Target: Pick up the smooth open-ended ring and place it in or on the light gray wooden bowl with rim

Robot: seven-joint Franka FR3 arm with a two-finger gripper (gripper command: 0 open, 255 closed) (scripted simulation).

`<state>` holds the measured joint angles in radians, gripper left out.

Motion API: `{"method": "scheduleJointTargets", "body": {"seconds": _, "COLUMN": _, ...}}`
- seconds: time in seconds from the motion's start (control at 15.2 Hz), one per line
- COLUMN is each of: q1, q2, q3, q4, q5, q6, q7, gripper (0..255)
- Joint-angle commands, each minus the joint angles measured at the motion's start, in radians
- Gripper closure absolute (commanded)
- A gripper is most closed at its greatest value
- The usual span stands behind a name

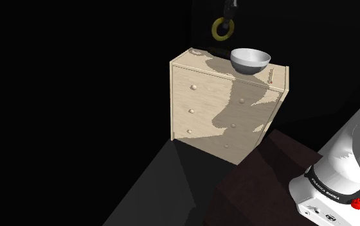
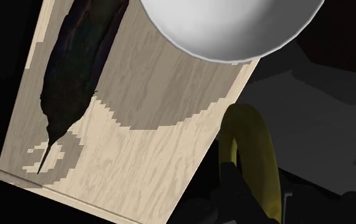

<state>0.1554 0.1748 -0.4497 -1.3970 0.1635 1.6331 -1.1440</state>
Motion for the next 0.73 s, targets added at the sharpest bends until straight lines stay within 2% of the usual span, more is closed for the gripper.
{"method": "scheduleJointTargets", "body": {"seconds": 0.0, "q1": -0.004, "q2": 0.011, "q3": -0.001, "q4": 0.041, "q5": 0.005, "q6": -0.031, "q7": 0.001, "gripper": 255}}
{"method": "scheduleJointTargets", "body": {"seconds": 0.07, "q1": -0.006, "q2": 0.015, "q3": -0.001, "q4": 0.057, "q5": 0.007, "q6": -0.044, "q7": 0.001, "gripper": 255}}
{"method": "scheduleJointTargets", "body": {"seconds": 0.66, "q1": -0.066, "q2": -0.168, "q3": -0.066, "q4": -0.111, "q5": -0.062, "q6": -0.054, "q7": -0.134, "gripper": 255}}
